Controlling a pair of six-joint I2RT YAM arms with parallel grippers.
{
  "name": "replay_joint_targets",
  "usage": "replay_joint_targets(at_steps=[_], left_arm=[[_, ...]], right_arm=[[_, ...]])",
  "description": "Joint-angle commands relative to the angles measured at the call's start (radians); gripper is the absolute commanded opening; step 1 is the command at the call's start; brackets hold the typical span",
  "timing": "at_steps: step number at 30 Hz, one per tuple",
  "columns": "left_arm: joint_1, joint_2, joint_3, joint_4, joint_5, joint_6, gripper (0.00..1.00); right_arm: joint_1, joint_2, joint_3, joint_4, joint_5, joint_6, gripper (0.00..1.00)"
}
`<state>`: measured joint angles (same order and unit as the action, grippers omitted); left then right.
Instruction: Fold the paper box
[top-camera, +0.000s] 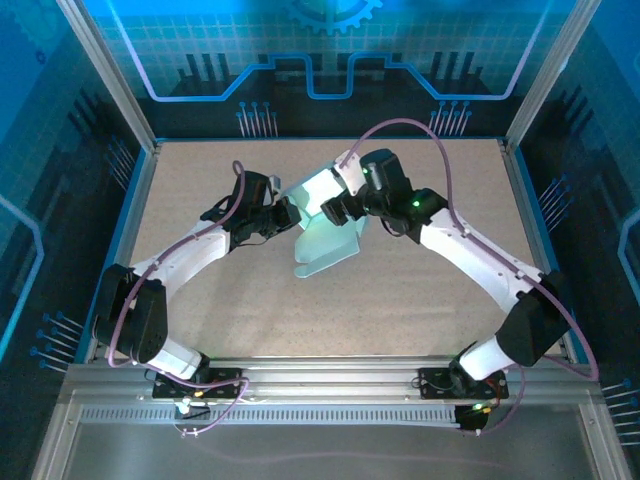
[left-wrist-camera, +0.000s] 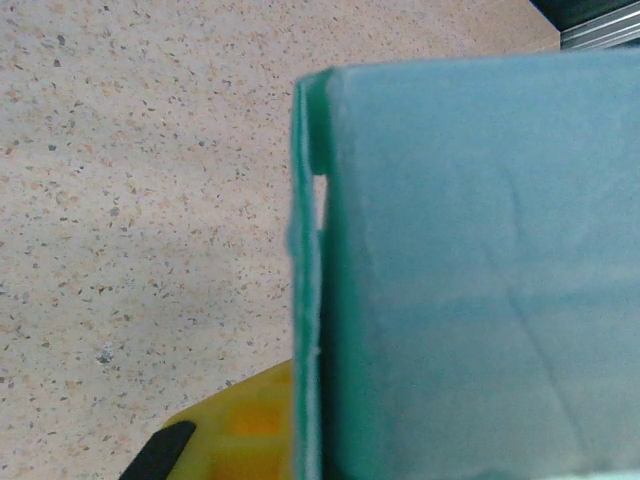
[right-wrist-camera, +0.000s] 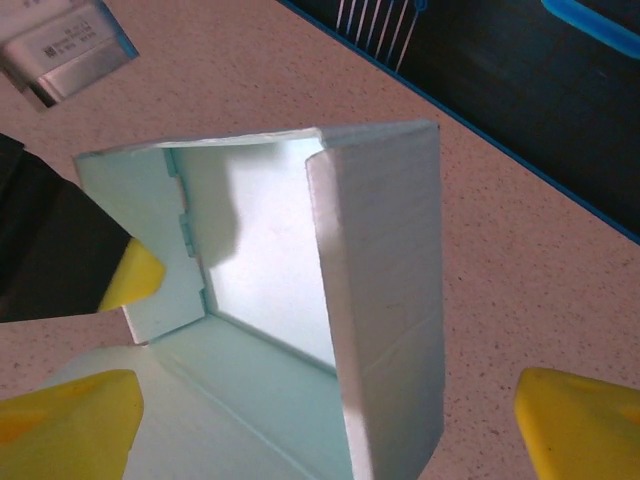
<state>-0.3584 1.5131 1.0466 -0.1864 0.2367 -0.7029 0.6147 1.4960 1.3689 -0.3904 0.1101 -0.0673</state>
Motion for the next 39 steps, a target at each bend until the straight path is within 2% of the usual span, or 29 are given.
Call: replay_joint_targets(at_steps=[1, 7, 11, 14, 19, 23, 28, 31, 35, 37, 39], left_arm=[[-0.004, -0.008, 0.021, 0.027, -0.022, -0.055, 0.0], [-0.005, -0.003, -0.034, 0.141, -0.053, -0.203, 0.0], [-0.008, 0.003, -0.063, 0.232, -0.081, -0.312, 0.0], [-0.018, 0.006, -0.048, 0.234, -0.129, -0.351, 0.0], [-0.028, 0.004, -0.054, 0.271, -0.188, -0.455, 0.0], [-0.032, 0.001, -0.079, 0.314, -0.21, -0.545, 0.0], [-0.037, -0.012, -0.096, 0.334, -0.22, -0.592, 0.0], [-0.039, -0.019, -0.101, 0.321, -0.241, -0.602, 0.0], [-0.04, -0.025, -0.121, 0.338, -0.25, -0.623, 0.0], [-0.039, -0.028, -0.125, 0.34, -0.252, -0.628, 0.0], [-0.04, -0.031, -0.129, 0.343, -0.257, -0.629, 0.0]], right_arm=[[-0.034, -0.067, -0.027, 0.071, -0.087, 0.067, 0.97], [-0.097, -0.171, -0.13, 0.174, -0.121, 0.289, 0.97], [-0.091, -0.248, -0.197, 0.2, -0.075, 0.379, 0.97], [-0.051, -0.299, -0.259, 0.239, -0.017, 0.431, 0.97], [0.08, -0.348, -0.371, 0.343, 0.149, 0.461, 0.97], [0.126, -0.318, -0.427, 0.427, 0.159, 0.532, 0.97], [0.138, -0.233, -0.42, 0.477, 0.137, 0.582, 0.91], [0.14, -0.191, -0.389, 0.471, 0.134, 0.597, 0.82], [0.142, -0.147, -0.365, 0.466, 0.117, 0.613, 0.64], [0.142, -0.131, -0.352, 0.451, 0.115, 0.619, 0.51], [0.142, -0.117, -0.336, 0.434, 0.114, 0.623, 0.32]])
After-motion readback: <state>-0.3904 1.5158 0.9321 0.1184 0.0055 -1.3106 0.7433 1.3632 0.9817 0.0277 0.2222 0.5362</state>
